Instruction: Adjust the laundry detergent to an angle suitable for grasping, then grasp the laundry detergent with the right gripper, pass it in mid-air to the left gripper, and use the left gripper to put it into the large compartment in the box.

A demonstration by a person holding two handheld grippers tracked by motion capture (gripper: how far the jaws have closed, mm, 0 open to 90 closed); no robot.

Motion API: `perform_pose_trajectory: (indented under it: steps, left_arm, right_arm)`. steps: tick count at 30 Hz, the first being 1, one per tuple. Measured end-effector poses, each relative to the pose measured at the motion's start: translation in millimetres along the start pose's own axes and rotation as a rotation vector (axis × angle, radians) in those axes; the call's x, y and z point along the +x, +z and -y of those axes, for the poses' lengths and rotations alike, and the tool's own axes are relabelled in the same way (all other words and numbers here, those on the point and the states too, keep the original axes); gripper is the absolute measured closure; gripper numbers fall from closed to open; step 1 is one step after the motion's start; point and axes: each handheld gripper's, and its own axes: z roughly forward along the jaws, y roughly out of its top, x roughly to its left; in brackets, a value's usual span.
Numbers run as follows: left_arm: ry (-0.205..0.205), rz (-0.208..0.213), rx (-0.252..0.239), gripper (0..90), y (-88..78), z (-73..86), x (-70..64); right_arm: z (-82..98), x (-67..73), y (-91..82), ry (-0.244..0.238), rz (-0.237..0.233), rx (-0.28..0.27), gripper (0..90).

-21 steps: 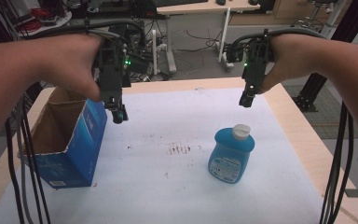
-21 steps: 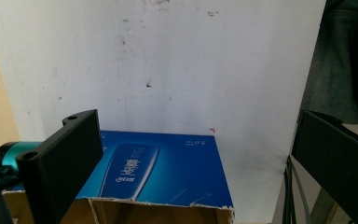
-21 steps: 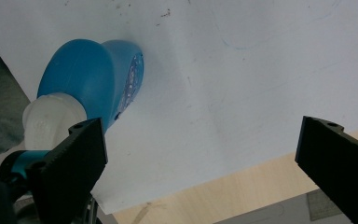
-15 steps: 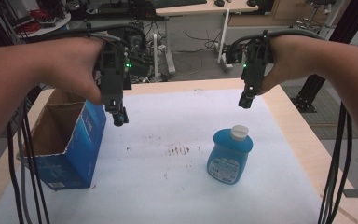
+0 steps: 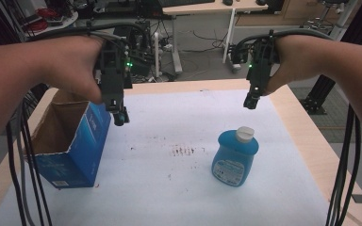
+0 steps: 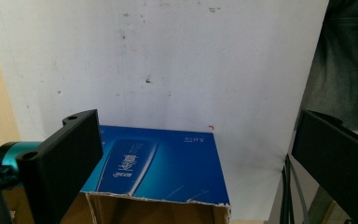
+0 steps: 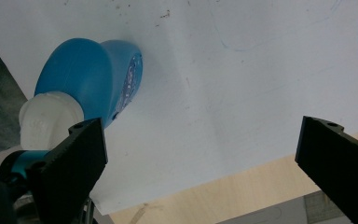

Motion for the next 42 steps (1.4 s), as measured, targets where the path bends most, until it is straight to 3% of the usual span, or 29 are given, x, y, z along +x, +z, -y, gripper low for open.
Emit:
perform_pose_trajectory:
  steps: [18, 26, 32, 33, 38, 40, 42]
  left_arm:
    - [0.002, -0.003, -0.001, 1.7, 1.5, 3.0, -0.2]
    - [0.007, 0.011, 0.006, 1.7, 7.9, -0.9, -1.3]
    - [0.012, 0.011, 0.002, 1.7, 7.1, -1.7, -1.7]
    - [0.010, 0.010, -0.001, 1.7, 7.2, -1.5, -1.4]
    - [0.012, 0.007, -0.002, 1.7, 6.0, 0.0, -1.7]
    - [0.016, 0.006, -0.002, 1.7, 5.8, 0.4, -1.6]
    - [0.013, 0.004, -0.004, 1.7, 5.8, 1.7, -2.0]
  right_arm:
    - [3.0, 2.2, -1.5, 0.010, 0.023, 0.003, 1.1]
    - [12.5, 4.9, -2.3, 0.034, 0.028, -0.051, 1.1]
    - [22.8, 0.5, -1.2, 0.064, 0.009, -0.128, 1.1]
    - [26.2, -1.8, -2.2, 0.074, -0.004, -0.178, 1.1]
    - [35.3, -5.3, -3.7, 0.124, -0.041, -0.310, 1.1]
    - [37.6, -6.0, -3.5, 0.136, -0.046, -0.335, 1.1]
    - [45.5, -8.0, -2.1, 0.175, -0.056, -0.393, 1.1]
